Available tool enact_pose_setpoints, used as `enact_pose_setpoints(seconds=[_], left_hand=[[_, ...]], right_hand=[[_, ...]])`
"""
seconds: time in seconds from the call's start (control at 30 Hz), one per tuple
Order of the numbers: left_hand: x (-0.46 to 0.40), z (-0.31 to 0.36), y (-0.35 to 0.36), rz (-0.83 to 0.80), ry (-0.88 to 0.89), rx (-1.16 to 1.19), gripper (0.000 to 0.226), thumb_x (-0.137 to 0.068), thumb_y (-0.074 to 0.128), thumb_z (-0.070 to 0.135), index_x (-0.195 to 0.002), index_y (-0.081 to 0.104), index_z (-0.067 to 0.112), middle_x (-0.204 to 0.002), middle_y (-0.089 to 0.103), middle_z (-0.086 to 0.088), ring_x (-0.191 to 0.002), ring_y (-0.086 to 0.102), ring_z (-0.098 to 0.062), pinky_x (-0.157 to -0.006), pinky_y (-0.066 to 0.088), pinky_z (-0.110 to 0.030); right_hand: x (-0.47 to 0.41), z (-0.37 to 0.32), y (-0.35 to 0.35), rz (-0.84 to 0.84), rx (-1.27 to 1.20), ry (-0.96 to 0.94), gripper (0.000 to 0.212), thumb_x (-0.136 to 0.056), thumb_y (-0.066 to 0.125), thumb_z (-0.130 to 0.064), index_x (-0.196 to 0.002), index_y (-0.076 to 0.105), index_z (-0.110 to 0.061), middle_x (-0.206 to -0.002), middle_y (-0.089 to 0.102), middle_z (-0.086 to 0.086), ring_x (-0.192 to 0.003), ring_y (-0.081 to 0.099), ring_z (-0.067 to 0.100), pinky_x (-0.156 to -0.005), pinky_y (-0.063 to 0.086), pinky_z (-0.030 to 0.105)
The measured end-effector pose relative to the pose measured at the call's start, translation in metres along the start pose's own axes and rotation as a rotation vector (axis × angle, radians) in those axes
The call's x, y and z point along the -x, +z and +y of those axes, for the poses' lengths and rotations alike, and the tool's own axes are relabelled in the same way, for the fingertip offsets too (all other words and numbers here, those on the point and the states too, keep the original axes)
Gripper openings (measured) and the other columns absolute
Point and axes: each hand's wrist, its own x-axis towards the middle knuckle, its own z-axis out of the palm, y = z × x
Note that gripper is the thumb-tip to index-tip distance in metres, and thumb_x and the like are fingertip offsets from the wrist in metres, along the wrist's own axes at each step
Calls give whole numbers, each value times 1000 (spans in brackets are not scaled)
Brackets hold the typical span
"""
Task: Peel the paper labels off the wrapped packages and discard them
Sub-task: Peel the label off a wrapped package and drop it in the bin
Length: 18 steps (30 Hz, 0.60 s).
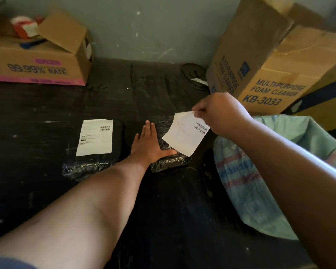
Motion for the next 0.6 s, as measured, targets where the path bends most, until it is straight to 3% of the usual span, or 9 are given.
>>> enact_pose_setpoints(seconds=[0.13,0.23,0.3,0.43,0.6], left_hand=[[8,6,-6,-38,-12,-63,132,-73,53,87,-158,-12,9,-166,-20,-11,-155,-7,-26,-123,11,-49],[17,10,-15,-37,-5,-112,120,-80,51,81,-160,-4,11,-168,-9,-12,-155,2,-27,-123,15,-49],[24,19,-21,-21,14,-136,111,-84,50,78,-160,2,13,-168,-1,-12,-154,9,-28,-122,19,-49],[38,67,-32,43,55,-117,100,-85,49,77,-159,13,21,-168,9,-7,-151,19,-27,-120,25,-47],[58,162,-25,109,175,-90,94,-88,43,78,-160,14,25,-168,9,-2,-151,21,-25,-118,29,-46]], right_hand=[[14,13,-4,-8,59,16,39,-100,53,-23,-139,54,-19,-130,63,1,-119,58,19,-94,47,29],[28,35,-11,-22,36,49,25,-98,57,-22,-120,67,-21,-93,63,-6,-92,60,13,-76,41,22],[42,57,-19,-15,32,66,19,-96,58,-22,-110,71,-22,-86,57,-9,-91,60,13,-73,38,20],[77,115,-34,53,33,125,15,-93,58,-22,-98,73,-23,-88,65,-6,-90,65,18,-69,43,25],[119,191,-49,143,187,112,23,-93,64,-19,-112,73,-27,-111,71,-10,-103,63,9,-85,41,15]])
